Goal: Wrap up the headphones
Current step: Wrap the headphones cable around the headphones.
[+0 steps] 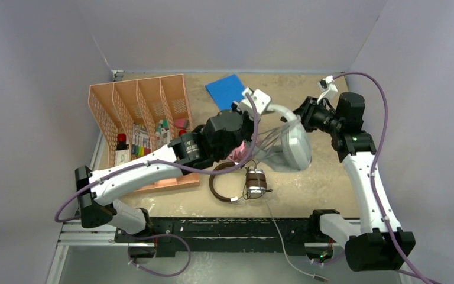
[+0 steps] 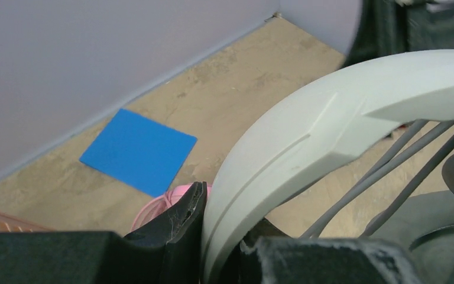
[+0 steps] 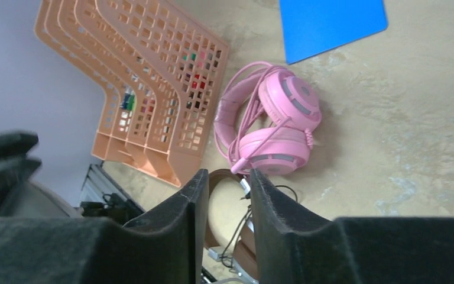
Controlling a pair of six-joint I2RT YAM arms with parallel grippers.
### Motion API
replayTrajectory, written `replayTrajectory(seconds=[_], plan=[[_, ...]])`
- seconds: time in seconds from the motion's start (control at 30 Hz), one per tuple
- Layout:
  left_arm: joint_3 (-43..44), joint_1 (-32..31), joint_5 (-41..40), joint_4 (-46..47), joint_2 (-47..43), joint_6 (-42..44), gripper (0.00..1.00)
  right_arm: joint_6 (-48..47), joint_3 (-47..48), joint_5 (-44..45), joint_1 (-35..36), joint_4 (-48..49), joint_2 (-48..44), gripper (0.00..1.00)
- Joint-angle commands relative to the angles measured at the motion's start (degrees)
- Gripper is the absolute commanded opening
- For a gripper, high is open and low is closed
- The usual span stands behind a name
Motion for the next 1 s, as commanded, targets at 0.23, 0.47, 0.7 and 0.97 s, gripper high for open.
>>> replayTrajectory(seconds=[0.23, 0.47, 0.7, 0.97], plan=[[19.28, 15.01, 6.86, -13.62, 5.87, -39.74, 0.0, -3.07, -8.45, -5.39, -0.51, 10.54, -4.53, 0.65], [22.1, 21.6, 14.33, -11.46, 5.73, -48.75, 0.0, 4.16, -23.29, -12.45, -0.07, 29.34, -7.02, 0.82], [27.13, 23.55, 17.52, -11.24, 6.97, -51.06, 0.0, 6.55, -30.76, -14.13, 6.94, 47.23, -6.06, 0.91], [30.18, 23.62, 17.94, -11.8, 7.8, -51.42, 0.0, 8.86, -33.31, -14.47, 9.73, 60.33, -2.65, 0.89]])
